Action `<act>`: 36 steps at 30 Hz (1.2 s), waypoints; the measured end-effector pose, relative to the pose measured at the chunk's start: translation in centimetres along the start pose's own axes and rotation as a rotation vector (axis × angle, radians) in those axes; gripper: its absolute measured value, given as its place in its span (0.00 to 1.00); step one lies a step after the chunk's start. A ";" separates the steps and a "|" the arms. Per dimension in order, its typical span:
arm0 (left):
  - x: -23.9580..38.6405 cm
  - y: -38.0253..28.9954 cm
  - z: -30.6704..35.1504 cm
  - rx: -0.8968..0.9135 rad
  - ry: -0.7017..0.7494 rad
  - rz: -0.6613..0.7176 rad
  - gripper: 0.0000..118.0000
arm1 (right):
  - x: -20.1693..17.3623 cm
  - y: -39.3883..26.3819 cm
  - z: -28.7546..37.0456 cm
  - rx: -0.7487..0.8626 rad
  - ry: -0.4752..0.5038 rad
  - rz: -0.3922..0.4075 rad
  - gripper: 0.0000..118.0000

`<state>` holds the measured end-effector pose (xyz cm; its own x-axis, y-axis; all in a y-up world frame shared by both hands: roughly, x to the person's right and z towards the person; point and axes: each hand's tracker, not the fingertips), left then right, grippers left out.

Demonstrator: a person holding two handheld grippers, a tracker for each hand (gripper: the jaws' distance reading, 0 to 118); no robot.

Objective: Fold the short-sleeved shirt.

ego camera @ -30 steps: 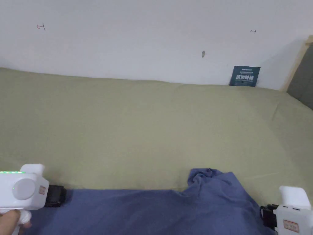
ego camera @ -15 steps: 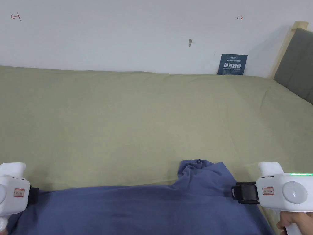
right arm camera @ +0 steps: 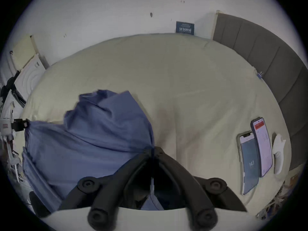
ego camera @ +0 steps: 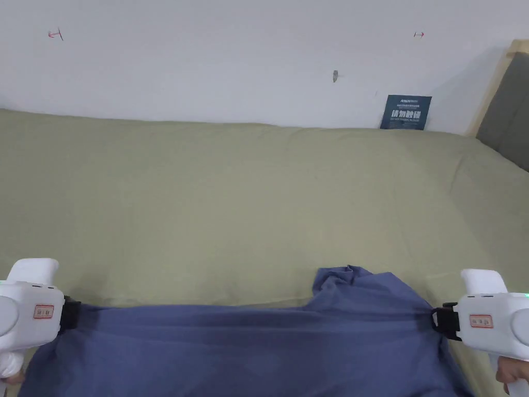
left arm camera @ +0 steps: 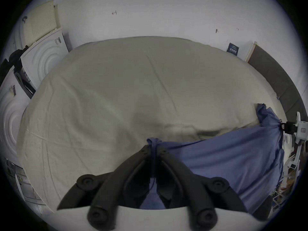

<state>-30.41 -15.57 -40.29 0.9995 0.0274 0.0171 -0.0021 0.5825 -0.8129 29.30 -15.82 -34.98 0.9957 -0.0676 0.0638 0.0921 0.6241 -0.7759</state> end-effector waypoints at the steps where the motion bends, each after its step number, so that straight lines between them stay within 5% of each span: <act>1: -0.2 -0.2 1.1 0.013 -0.004 -0.003 0.06 | 0.1 -0.2 1.2 0.013 0.006 0.003 0.00; 15: -3.2 -11.4 13.6 0.116 -0.068 -0.002 0.06 | -1.8 -11.7 16.4 0.125 0.049 0.050 0.00; 26: -4.6 -18.8 12.4 0.064 -0.088 0.018 0.06 | -0.1 -19.8 14.7 0.010 0.060 0.006 0.00; 27: -4.6 -18.9 12.3 0.060 -0.090 0.024 0.11 | -0.1 -20.0 14.6 0.009 0.058 0.005 0.03; 28: -4.6 -19.1 12.4 0.059 -0.094 0.023 0.29 | -0.2 -20.2 14.7 0.014 0.058 0.003 0.16; 29: -4.5 -19.2 12.5 0.052 -0.096 0.008 0.59 | -0.2 -20.1 14.8 0.015 0.057 -0.002 0.46; 30: -4.2 -19.3 12.6 0.037 -0.088 -0.014 0.92 | -0.2 -20.1 14.9 0.012 0.051 -0.014 0.92; 31: -3.9 -19.5 12.7 0.024 -0.083 -0.035 0.96 | -0.2 -19.9 14.8 0.005 0.043 -0.027 0.98; 34: -3.8 -19.6 13.8 0.059 -0.083 -0.017 0.95 | -0.4 -20.1 15.0 0.051 0.064 -0.067 0.93; 36: -4.1 -19.4 14.4 0.081 -0.088 0.036 0.88 | -1.4 -19.6 16.4 0.069 0.063 -0.085 0.90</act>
<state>-34.98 -15.29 -16.15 0.9920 0.1185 0.0429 -0.0438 0.6432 -0.7645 26.31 -15.24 -9.60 0.9818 -0.1695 0.0861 0.1785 0.6659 -0.7244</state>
